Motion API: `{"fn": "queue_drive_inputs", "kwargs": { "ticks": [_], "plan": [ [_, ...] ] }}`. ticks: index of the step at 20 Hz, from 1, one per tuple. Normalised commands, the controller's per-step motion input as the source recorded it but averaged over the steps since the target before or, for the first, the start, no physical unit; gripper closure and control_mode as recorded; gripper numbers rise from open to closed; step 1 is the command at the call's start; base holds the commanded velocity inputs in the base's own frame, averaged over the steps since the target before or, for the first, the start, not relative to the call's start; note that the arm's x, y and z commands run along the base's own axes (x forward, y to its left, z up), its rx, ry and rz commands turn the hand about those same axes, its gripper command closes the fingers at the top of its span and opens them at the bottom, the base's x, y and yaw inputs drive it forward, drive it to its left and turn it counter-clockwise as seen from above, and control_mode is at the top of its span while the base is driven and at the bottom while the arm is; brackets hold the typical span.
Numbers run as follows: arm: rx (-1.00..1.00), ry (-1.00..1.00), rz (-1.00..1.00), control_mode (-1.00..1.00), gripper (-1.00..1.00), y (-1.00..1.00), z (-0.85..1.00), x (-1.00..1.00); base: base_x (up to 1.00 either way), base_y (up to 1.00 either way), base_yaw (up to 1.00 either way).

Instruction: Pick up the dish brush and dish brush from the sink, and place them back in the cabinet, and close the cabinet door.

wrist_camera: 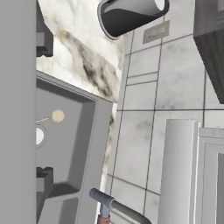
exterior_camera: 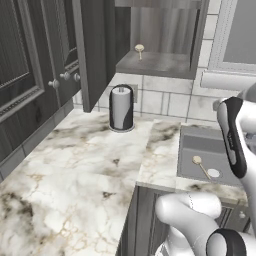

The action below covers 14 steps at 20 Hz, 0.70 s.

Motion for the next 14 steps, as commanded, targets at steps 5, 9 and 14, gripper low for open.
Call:
{"fn": "queue_drive_inputs", "kwargs": {
  "ticks": [5,9,14],
  "plan": [
    [-0.06,0.06,0.0,-1.0,-1.0,-0.24,-0.33,0.06,0.0,0.0,0.0],
    [-0.02,0.18,0.01,-1.0,-1.0,-0.21,-0.17,0.05,0.0,0.0,0.0],
    [0.0,0.21,0.02,-1.0,-1.0,-0.21,-0.12,0.04,0.0,0.0,0.0]
  ]
}}
